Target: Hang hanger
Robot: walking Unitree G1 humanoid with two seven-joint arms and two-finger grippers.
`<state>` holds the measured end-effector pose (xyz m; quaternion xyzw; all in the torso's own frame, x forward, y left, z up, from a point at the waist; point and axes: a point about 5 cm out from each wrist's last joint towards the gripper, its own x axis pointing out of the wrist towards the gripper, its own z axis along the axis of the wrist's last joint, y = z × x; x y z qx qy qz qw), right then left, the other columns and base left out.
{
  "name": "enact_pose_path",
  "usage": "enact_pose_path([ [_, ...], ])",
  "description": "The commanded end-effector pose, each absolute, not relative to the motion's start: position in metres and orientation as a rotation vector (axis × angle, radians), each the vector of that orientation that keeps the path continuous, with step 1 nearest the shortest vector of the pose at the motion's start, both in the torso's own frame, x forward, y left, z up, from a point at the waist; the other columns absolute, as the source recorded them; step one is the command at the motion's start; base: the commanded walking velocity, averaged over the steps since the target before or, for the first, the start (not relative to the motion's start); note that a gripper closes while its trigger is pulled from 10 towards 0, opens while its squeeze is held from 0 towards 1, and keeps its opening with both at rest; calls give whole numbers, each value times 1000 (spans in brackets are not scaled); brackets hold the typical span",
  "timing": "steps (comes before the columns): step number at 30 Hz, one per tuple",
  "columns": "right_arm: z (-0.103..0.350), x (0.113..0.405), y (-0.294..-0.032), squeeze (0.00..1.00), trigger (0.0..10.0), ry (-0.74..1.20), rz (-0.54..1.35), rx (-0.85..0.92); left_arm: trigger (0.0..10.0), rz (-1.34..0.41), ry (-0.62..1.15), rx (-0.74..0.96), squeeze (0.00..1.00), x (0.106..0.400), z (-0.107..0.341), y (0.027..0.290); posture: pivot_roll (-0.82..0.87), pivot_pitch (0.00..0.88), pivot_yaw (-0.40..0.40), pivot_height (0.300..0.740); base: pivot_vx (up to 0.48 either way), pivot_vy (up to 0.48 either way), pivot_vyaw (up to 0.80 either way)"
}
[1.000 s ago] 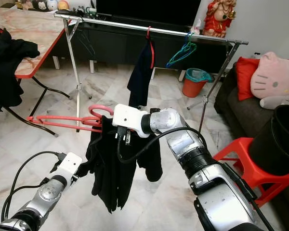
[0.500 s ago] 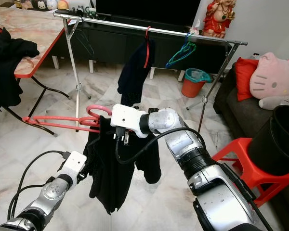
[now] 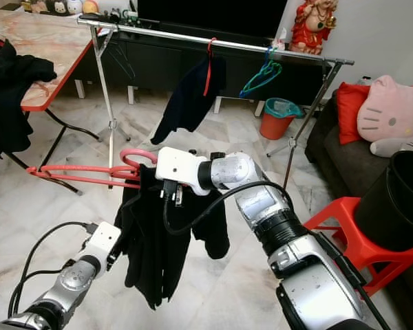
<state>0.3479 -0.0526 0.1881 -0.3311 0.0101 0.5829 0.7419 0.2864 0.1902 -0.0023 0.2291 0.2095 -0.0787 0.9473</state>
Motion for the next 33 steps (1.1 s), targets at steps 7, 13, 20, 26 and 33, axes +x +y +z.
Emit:
enact_pose_path([
  [7,198,348,-54,0,0,-15,1267,-731,0,-141,431,417,0,287,-3,188,-1,0,-168,740,0,0,0],
  [13,197,347,-55,0,0,-13,1269,-729,0,-137,424,392,0,287,-2,187,-1,0,-170,740,0,0,0],
  [20,193,348,-55,0,0,0,1266,-725,0,-107,423,359,0,287,-2,189,0,0,-172,740,0,0,0],
  [26,192,348,-57,0,0,5,1259,-724,0,-78,438,333,0,285,-3,196,4,0,-173,740,0,0,0],
  [33,178,353,-90,0,0,91,1167,-768,0,-13,469,293,0,279,-7,211,7,0,-175,740,0,0,0],
])
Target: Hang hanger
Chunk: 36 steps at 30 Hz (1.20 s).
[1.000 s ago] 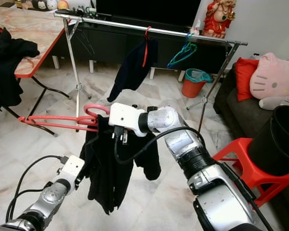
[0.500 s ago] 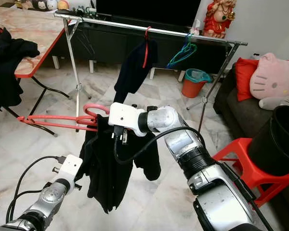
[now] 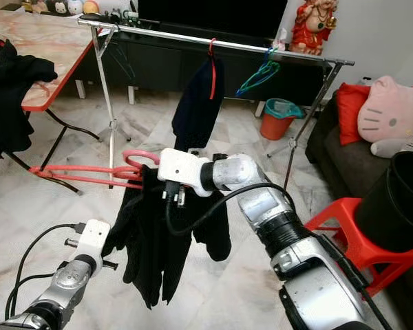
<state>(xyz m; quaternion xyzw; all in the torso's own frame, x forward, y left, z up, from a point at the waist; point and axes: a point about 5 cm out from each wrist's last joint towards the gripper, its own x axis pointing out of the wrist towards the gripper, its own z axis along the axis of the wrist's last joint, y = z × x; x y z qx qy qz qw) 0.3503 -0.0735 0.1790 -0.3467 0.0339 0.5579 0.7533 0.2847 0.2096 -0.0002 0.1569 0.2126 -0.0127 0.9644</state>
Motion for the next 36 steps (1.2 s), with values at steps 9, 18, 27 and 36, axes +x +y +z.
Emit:
enact_pose_path([
  [9,173,351,-149,0,0,166,1099,-798,0,-12,507,275,0,266,-15,218,-6,0,-169,740,0,0,0],
  [18,166,323,-172,0,0,227,1353,-691,0,-48,533,279,0,262,-19,219,-7,0,-158,740,0,0,0],
  [27,148,311,-207,0,0,457,1403,-855,0,-59,546,287,0,260,-20,221,-11,0,-156,740,0,0,0],
  [36,142,322,-219,0,0,552,1256,-1102,0,-65,548,291,0,260,-20,222,-7,0,-156,740,0,0,0],
])
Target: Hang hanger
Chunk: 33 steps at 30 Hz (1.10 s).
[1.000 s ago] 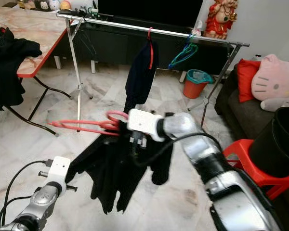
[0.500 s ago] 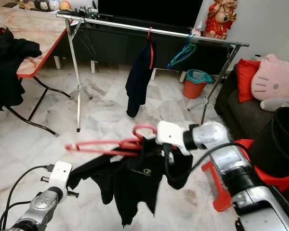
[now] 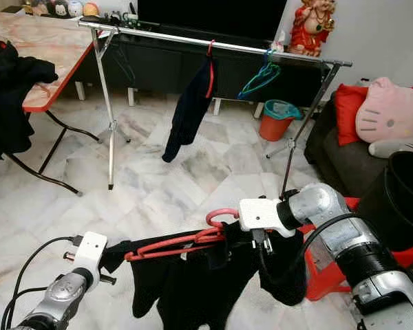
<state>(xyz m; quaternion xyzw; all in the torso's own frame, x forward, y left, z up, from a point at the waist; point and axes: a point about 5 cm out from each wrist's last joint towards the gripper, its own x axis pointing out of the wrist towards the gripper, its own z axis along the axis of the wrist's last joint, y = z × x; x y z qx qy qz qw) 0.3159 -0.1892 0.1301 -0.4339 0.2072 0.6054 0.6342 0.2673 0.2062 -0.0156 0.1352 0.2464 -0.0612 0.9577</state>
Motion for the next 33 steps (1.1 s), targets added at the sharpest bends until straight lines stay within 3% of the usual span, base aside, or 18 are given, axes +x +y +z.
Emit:
enact_pose_path([
  [1,142,322,-219,0,0,552,1256,-1102,0,-65,548,291,0,260,-20,222,-7,0,-156,740,0,0,0],
  [12,136,333,-206,0,0,498,1142,-1209,0,-82,512,300,0,272,-9,223,-4,0,-159,740,0,0,0],
  [18,135,345,-199,0,0,461,970,-1212,0,-107,498,300,0,277,-4,221,-2,0,-160,740,0,0,0],
  [24,131,344,-192,0,0,457,970,-1225,0,-124,491,301,0,280,-1,221,-5,0,-160,740,0,0,0],
  [33,120,337,-153,0,0,420,961,-1119,0,-213,359,222,0,308,35,214,10,0,-167,740,0,0,0],
])
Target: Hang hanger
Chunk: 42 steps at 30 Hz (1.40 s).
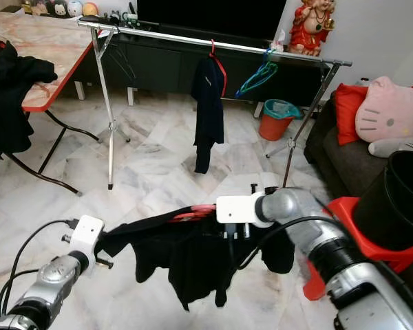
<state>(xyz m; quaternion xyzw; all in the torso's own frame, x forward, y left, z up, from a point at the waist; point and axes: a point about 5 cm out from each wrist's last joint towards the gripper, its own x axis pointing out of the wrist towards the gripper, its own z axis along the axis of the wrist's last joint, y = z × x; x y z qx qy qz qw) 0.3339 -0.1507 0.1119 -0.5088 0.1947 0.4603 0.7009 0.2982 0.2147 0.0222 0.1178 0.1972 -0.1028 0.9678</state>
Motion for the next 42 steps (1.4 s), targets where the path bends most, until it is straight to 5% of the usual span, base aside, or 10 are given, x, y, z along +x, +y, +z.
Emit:
enact_pose_path([
  [1,118,334,-142,0,0,416,956,-1106,0,-242,308,200,0,317,49,209,10,0,-167,740,0,0,0],
  [13,106,335,-121,0,0,470,922,-1156,0,-337,92,142,0,340,113,189,26,0,-170,740,0,0,0],
  [23,109,350,-123,0,0,456,715,-1124,0,-485,51,113,0,332,146,176,34,0,-170,740,0,0,0],
  [31,117,357,-85,0,0,358,676,-704,0,-629,161,126,0,320,128,150,41,0,-168,740,0,0,0],
  [42,117,362,-75,0,0,333,635,-634,0,-772,204,116,0,305,128,126,43,0,-164,740,0,0,0],
])
